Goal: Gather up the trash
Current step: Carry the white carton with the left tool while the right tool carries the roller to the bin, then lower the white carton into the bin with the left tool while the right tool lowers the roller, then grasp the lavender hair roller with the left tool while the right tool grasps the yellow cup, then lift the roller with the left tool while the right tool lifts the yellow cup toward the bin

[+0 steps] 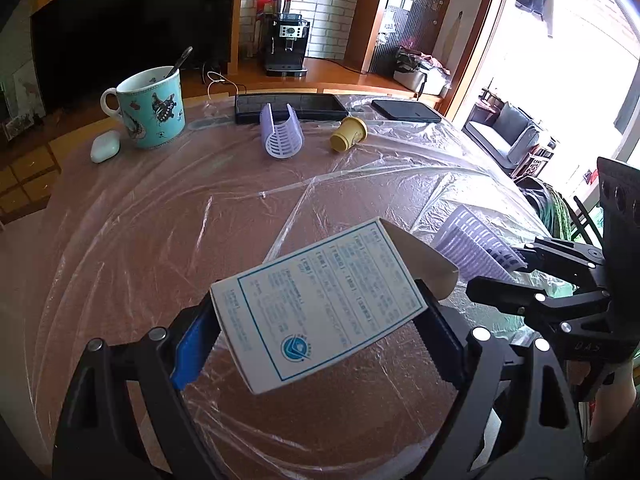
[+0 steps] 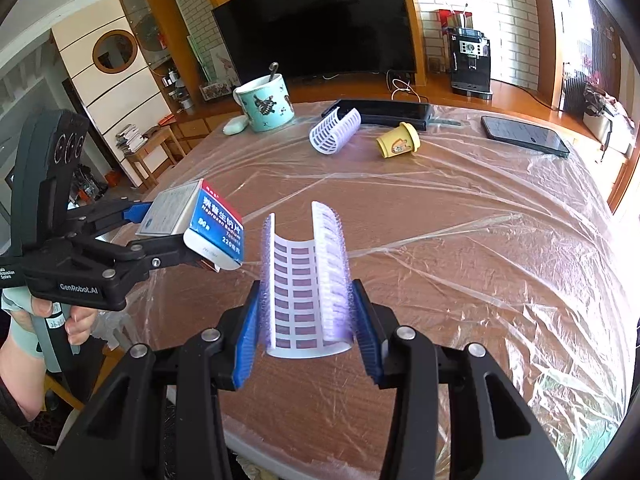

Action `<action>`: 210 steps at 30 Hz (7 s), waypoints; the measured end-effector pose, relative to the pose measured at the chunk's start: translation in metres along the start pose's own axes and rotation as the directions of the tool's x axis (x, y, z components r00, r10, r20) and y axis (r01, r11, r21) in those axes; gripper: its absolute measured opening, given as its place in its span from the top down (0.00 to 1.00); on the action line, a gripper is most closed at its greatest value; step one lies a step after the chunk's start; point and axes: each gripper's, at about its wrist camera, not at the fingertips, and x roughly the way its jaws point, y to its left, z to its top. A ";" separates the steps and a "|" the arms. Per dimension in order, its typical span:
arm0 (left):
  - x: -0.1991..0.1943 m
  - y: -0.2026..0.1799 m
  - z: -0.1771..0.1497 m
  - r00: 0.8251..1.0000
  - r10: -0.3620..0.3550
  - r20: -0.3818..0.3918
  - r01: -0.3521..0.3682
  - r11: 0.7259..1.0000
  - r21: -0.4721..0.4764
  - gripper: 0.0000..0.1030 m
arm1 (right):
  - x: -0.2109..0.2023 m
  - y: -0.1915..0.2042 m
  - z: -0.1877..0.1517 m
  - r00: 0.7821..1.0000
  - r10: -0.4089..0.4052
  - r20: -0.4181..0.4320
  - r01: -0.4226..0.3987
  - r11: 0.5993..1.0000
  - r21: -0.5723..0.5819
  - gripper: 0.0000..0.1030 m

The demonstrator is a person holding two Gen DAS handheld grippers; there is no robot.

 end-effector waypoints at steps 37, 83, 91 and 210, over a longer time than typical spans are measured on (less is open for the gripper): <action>-0.071 -0.030 -0.094 0.998 -0.057 -0.006 0.057 0.996 0.062 0.13 | -0.066 0.054 -0.078 0.998 0.070 0.005 -0.069 0.992 -0.101 0.59; -0.011 -0.057 -0.173 0.976 0.036 -0.217 0.001 0.985 0.170 0.13 | -0.021 0.060 -0.151 0.979 0.006 -0.202 -0.026 0.995 -0.096 0.59; 0.002 -0.055 -0.176 0.969 0.060 -0.238 -0.015 0.983 0.184 0.13 | -0.010 0.059 -0.156 0.975 -0.025 -0.220 0.002 0.995 -0.103 0.59; 0.035 0.003 0.045 1.000 -0.018 -0.017 0.018 1.000 0.015 0.57 | 0.038 -0.032 0.061 0.998 -0.059 0.002 0.060 0.996 -0.059 0.57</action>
